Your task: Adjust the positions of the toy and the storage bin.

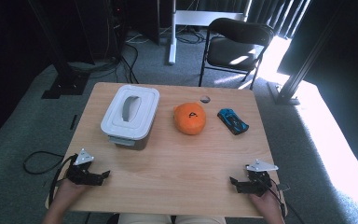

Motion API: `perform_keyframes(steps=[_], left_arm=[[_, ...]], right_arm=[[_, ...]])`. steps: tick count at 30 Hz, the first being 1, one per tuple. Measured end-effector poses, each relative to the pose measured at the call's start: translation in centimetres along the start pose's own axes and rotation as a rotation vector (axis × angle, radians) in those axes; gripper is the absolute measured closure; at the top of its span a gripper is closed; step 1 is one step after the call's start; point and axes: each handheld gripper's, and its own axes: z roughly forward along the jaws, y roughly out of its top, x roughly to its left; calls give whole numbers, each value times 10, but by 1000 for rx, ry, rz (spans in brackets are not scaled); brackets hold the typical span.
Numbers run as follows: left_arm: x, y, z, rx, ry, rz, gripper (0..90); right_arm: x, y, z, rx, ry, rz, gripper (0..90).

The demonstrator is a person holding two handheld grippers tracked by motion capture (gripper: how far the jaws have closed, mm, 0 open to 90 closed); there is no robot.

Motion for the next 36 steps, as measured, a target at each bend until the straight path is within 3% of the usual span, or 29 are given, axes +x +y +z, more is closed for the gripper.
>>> perform_keyframes(steps=[8, 11, 21, 28, 36], left_arm=[[0, -1, -1, -1, -6, 6, 20], [-1, -1, -1, 0, -12, 15, 19], [-1, 0, 0, 5, -19, 19, 1], [-1, 0, 0, 5, -21, 22, 2], [-1, 0, 0, 5, -21, 22, 2]], right_arm=[[-1, -1, -1, -1, 2, 1, 127], [2, -1, -6, 33, 7, -1, 127], [4, -2, -10, 66, -15, 14, 112], [1, 0, -11, 60, -26, 32, 115], [-8, 7, -14, 31, -72, 46, 119]])
